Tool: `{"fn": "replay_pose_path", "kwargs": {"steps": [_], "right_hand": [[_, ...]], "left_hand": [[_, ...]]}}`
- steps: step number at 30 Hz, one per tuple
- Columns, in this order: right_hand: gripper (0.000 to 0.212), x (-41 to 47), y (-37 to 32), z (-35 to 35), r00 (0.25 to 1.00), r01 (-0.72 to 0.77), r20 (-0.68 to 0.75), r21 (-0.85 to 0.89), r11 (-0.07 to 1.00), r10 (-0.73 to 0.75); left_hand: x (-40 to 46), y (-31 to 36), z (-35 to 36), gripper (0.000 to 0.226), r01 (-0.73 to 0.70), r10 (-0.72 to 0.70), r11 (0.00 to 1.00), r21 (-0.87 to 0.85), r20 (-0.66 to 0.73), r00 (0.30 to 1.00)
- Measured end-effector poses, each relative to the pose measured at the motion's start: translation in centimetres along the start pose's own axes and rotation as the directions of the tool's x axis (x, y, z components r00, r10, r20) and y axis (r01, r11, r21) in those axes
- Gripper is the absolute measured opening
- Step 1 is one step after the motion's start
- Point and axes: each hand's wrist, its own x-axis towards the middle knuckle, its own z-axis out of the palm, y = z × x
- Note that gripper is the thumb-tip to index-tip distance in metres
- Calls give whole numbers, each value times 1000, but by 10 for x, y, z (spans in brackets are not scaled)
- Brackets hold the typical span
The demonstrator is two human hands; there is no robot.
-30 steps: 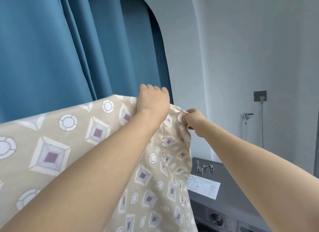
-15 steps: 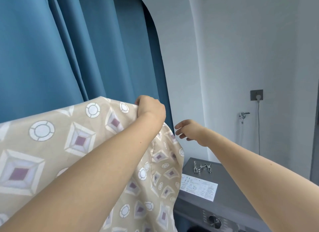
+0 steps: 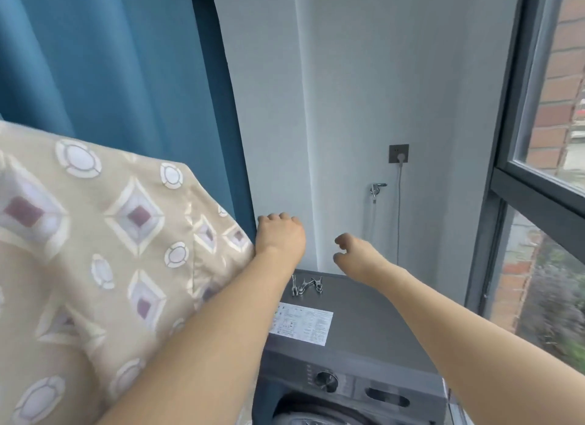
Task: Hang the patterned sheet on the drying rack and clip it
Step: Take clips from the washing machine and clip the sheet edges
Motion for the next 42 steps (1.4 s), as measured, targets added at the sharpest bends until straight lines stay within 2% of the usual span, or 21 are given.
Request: {"fn": "replay_pose_path", "kwargs": {"steps": [5,12,17,21,24,27,31,34,38,40,42], "right_hand": [[50,37,66,15,997,-34,69,-74,997,39],[47,105,131,37,983,-65,162,-99,993,81],[39,161,162,63,970,-97,219,-68,993,110],[42,208,189,97,955,-131,265,-27,991,133],[42,247,209,129,944,-157,292,-22,987,157],[43,286,227,166,933,-168,322,-7,986,162],[40,336,235,207,935,-143,330,8,990,132],[31,374,234,229,949,-126,290,-12,992,124],[26,413,234,258,923,-159,337,-96,983,183],[28,425,234,269,898,-159,378,-196,968,224],[33,433,234,279,889,-139,391,-267,954,239]], "left_hand": [[41,48,55,47,55,-28,979,-194,139,990],[109,93,130,37,134,-41,941,-312,288,957],[156,107,191,35,142,-40,942,-303,318,947],[193,116,260,35,182,-97,943,-279,293,951],[221,127,321,35,243,-136,915,-322,321,937],[241,141,379,33,346,-182,830,-437,374,909],[259,143,434,31,578,-405,592,-561,413,816],[277,134,465,43,659,-441,456,-598,491,752],[291,128,494,61,663,-306,430,-613,592,746],[293,130,502,54,622,-247,460,-634,582,775],[293,130,511,36,591,-239,479,-649,552,799]]}}
